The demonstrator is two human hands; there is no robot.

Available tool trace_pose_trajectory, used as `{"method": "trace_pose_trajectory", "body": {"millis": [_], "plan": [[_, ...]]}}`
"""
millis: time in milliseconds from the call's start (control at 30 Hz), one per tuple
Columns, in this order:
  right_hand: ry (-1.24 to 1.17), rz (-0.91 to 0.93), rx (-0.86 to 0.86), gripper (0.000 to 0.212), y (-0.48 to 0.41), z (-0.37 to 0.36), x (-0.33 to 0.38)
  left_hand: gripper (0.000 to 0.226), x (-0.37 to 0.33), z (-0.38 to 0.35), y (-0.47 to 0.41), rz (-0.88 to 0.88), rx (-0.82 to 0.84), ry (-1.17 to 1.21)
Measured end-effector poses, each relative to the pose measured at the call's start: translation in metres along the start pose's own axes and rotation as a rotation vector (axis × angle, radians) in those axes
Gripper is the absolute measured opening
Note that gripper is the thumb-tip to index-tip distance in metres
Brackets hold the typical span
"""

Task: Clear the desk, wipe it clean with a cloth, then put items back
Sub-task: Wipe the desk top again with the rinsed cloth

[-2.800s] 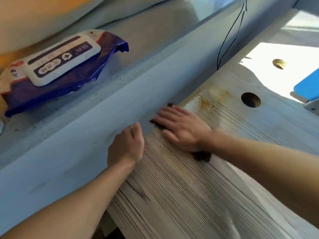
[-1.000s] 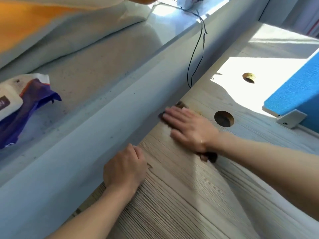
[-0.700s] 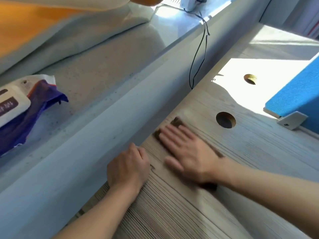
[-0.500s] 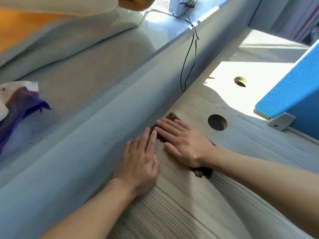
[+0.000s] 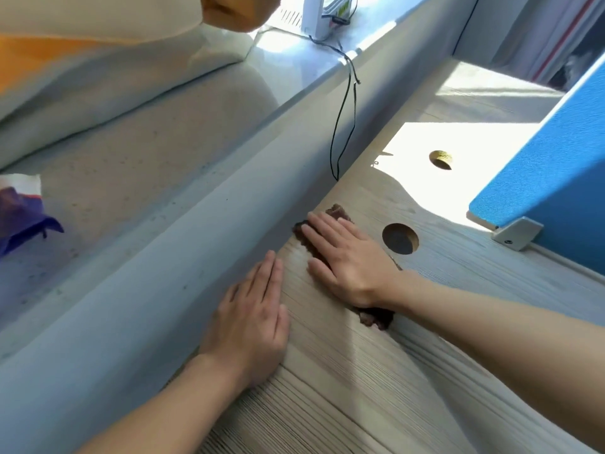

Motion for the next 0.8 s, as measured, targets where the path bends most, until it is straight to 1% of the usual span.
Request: {"method": "trace_pose_trajectory", "body": {"millis": [133, 200, 233, 267, 300, 333, 433, 500, 533, 567, 667, 700, 733, 800], "plan": [[0.086, -0.43, -0.16, 0.066, -0.042, 0.009, -0.071, 0.078, -0.001, -0.001, 0.001, 0.0, -0.003, 0.003], [0.093, -0.641, -0.127, 0.069, -0.044, 0.004, -0.088, 0.079, -0.001, -0.002, 0.001, -0.007, -0.003, 0.01], [0.091, -0.715, -0.113, 0.071, -0.042, 0.001, -0.088, 0.079, 0.0, -0.002, 0.001, -0.006, -0.005, 0.011], [0.09, -0.745, -0.119, 0.072, -0.039, -0.001, -0.082, 0.079, 0.0, -0.002, 0.0, -0.005, -0.002, 0.007], [0.08, -0.72, -0.129, 0.073, -0.035, 0.0, -0.072, 0.079, 0.001, -0.002, 0.0, -0.008, 0.001, 0.003], [0.057, -0.642, -0.115, 0.073, -0.029, 0.001, -0.059, 0.078, 0.002, -0.003, -0.001, -0.01, 0.007, -0.004], [0.039, -0.26, -0.018, 0.072, 0.007, 0.006, -0.013, 0.076, 0.001, -0.002, -0.002, -0.002, 0.012, -0.011], [0.054, -0.076, 0.041, 0.07, 0.028, 0.007, 0.001, 0.073, 0.001, -0.002, -0.002, 0.005, 0.021, -0.012], [0.066, -0.034, 0.063, 0.069, 0.028, 0.008, -0.003, 0.072, 0.0, -0.002, -0.001, 0.01, 0.022, -0.008], [0.067, -0.044, 0.074, 0.068, 0.023, 0.009, -0.009, 0.072, 0.0, -0.002, -0.001, 0.016, 0.026, -0.003], [0.071, -0.277, 0.046, 0.071, 0.004, 0.011, -0.029, 0.072, 0.0, -0.003, -0.001, 0.014, 0.035, -0.006], [0.07, -0.29, 0.045, 0.072, 0.002, 0.009, -0.021, 0.072, 0.001, -0.003, -0.001, 0.012, 0.035, -0.016], [0.056, -0.243, 0.049, 0.073, 0.006, 0.008, -0.008, 0.072, 0.001, -0.002, -0.001, 0.011, 0.037, -0.021], [0.008, -0.055, 0.072, 0.072, 0.024, 0.007, 0.02, 0.072, 0.002, -0.002, -0.002, 0.012, 0.033, -0.03]]}}
Point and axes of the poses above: each hand's wrist, its own y-axis away from the middle knuckle, its own z-axis out of the back of the hand, x = y × z, the point moved 4 cm from there along -y, towards the middle knuckle, and after that the axes turned 12 degrees about -x, right-handed, at the moved point
